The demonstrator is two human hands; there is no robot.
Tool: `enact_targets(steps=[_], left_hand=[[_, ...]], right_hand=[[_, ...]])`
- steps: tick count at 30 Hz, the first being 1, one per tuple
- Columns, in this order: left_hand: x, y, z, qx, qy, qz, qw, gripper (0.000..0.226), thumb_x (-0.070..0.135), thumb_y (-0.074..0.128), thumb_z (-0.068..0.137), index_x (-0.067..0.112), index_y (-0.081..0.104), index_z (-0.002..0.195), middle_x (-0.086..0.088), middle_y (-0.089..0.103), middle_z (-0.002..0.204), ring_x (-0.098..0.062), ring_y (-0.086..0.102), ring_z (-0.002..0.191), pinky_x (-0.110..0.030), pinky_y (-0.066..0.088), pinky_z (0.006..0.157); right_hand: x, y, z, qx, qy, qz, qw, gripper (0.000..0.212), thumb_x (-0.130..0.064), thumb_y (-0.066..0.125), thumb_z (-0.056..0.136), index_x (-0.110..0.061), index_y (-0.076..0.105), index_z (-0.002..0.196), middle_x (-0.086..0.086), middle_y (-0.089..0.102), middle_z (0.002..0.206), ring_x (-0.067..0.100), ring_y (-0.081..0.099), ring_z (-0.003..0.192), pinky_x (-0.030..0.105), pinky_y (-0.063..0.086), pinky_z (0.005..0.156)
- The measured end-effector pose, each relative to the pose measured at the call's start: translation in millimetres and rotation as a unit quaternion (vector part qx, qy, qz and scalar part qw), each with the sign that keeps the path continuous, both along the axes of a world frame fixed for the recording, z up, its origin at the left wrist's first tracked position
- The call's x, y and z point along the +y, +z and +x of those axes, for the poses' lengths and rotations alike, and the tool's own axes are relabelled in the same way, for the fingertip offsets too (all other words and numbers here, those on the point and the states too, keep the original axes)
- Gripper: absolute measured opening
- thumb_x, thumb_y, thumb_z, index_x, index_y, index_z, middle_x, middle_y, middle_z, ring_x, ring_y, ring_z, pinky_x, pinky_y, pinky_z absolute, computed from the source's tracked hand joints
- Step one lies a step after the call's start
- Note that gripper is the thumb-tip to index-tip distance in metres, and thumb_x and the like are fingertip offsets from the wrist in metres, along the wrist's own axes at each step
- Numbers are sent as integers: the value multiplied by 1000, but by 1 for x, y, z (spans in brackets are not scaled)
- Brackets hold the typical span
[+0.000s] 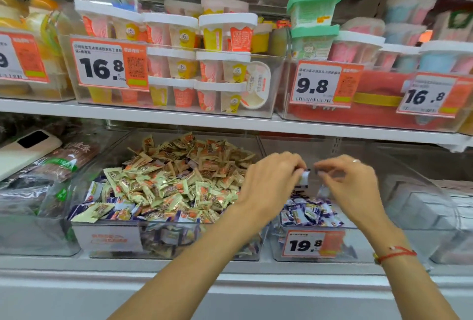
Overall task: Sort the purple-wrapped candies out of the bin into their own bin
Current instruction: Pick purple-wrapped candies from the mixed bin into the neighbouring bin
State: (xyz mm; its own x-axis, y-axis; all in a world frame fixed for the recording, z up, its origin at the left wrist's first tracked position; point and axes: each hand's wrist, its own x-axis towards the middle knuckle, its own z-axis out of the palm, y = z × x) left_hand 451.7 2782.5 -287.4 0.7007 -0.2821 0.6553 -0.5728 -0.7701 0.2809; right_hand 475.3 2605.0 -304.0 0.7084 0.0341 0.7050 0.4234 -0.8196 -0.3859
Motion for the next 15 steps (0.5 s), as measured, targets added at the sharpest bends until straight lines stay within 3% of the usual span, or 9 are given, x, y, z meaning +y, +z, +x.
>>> enact_targets(steps=[2, 4, 9, 12, 15], left_hand=[[-12, -3, 9, 11, 4, 89, 996, 25, 17, 49, 97, 22, 63, 117, 3, 66, 109, -20, 57, 102, -37, 49, 75], [-8, -8, 9, 16, 17, 99, 995, 32, 16, 50, 96, 23, 59, 125, 3, 65, 116, -20, 55, 107, -36, 47, 84], [73, -15, -11, 22, 90, 54, 994, 29, 26, 53, 96, 34, 58, 123, 19, 60, 121, -2, 53, 113, -22, 45, 95], [147, -21, -16, 161, 145, 114, 970, 22, 30, 57, 94, 38, 62, 114, 20, 60, 121, -3, 57, 108, -24, 49, 87], [186, -27, -10, 296, 103, 235, 920, 33, 47, 60, 88, 39, 60, 120, 17, 51, 134, -8, 45, 124, -34, 39, 102]], right_hand=[[-7, -10, 3, 108, -37, -55, 992, 29, -10, 72, 81, -29, 72, 104, -1, 68, 100, 23, 64, 91, 43, 54, 78], [-7, -13, 3, 156, -39, -69, 985, 30, -16, 69, 84, -33, 69, 109, -3, 66, 106, 21, 61, 99, 42, 53, 81], [19, -2, -7, 89, 36, -24, 995, 19, -22, 67, 87, -33, 70, 102, -13, 67, 99, 10, 63, 91, 39, 55, 80], [55, 7, -15, 80, 149, -27, 985, 18, -24, 70, 85, -33, 71, 101, -14, 68, 96, 5, 63, 87, 33, 55, 76], [102, 10, -13, 161, 260, -113, 945, 20, -29, 71, 86, -31, 71, 106, -13, 68, 102, -2, 57, 88, 27, 50, 78]])
